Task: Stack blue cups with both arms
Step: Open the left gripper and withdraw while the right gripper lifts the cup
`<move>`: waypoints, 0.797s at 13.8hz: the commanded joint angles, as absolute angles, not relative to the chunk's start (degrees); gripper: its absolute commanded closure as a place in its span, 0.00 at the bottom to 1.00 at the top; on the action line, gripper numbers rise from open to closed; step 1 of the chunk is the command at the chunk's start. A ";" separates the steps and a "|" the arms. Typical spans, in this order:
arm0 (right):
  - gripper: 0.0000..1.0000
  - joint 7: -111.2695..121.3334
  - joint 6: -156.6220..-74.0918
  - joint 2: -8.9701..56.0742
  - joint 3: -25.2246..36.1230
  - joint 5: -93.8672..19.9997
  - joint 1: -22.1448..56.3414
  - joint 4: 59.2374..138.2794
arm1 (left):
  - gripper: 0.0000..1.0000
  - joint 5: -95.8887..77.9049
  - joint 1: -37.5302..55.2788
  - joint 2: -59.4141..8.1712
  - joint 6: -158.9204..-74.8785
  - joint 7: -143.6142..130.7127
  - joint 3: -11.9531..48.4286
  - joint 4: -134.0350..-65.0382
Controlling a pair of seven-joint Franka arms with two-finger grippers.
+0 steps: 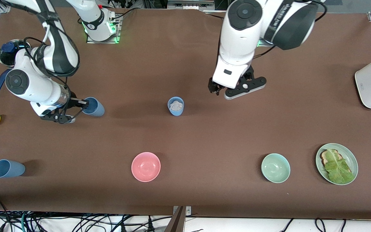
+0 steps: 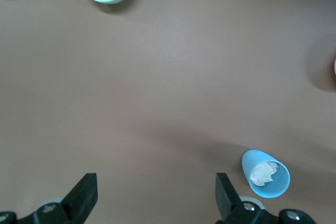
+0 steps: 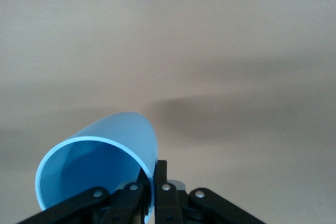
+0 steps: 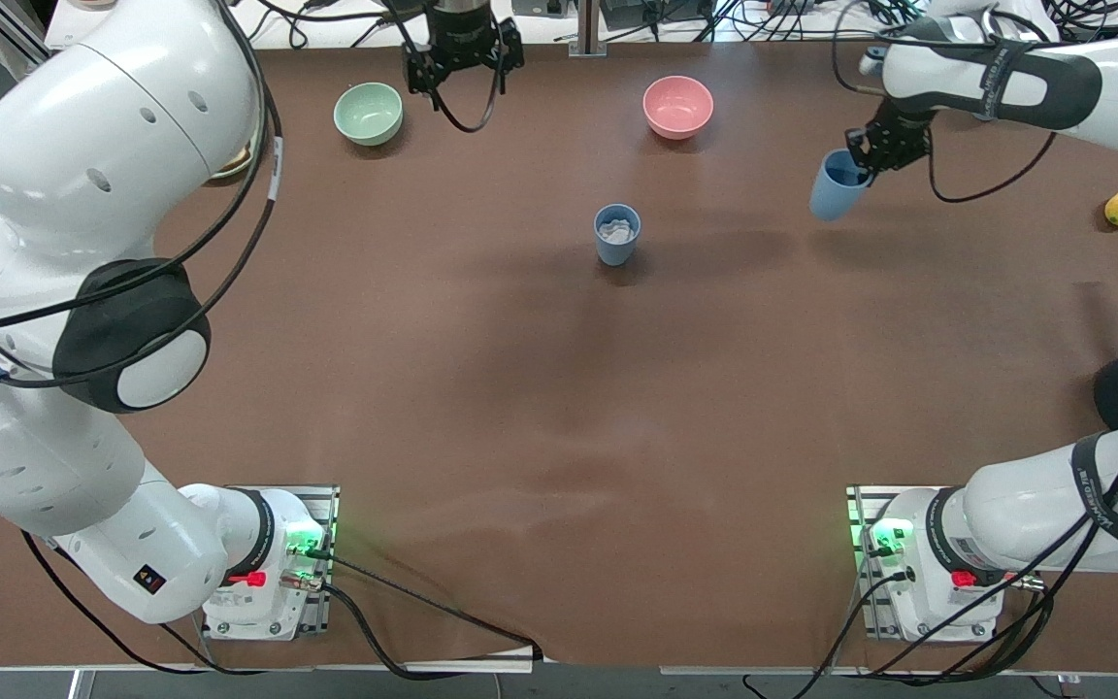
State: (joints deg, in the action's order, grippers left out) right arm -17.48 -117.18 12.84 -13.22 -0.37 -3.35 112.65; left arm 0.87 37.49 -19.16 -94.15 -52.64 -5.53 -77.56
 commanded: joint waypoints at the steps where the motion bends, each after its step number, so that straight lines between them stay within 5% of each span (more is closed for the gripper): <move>1: 1.00 -28.52 -114.96 13.62 -19.58 -0.44 -2.64 108.29 | 0.01 -0.44 31.41 -17.41 -92.29 -47.74 -1.60 -76.90; 4: 1.00 -39.08 -113.82 15.90 -20.83 -0.09 4.80 103.38 | 0.01 0.09 20.94 -15.30 -90.79 -38.71 3.69 -77.52; 11: 1.00 -57.38 -107.75 26.36 -20.83 0.35 17.83 87.45 | 0.00 0.26 8.54 -13.18 -86.14 -16.19 3.25 -76.82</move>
State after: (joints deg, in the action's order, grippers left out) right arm -53.62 -109.48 22.16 -21.09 -0.30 15.59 92.17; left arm 0.78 11.39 -13.68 -87.59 -21.80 2.50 -77.23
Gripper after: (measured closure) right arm 0.947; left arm 0.000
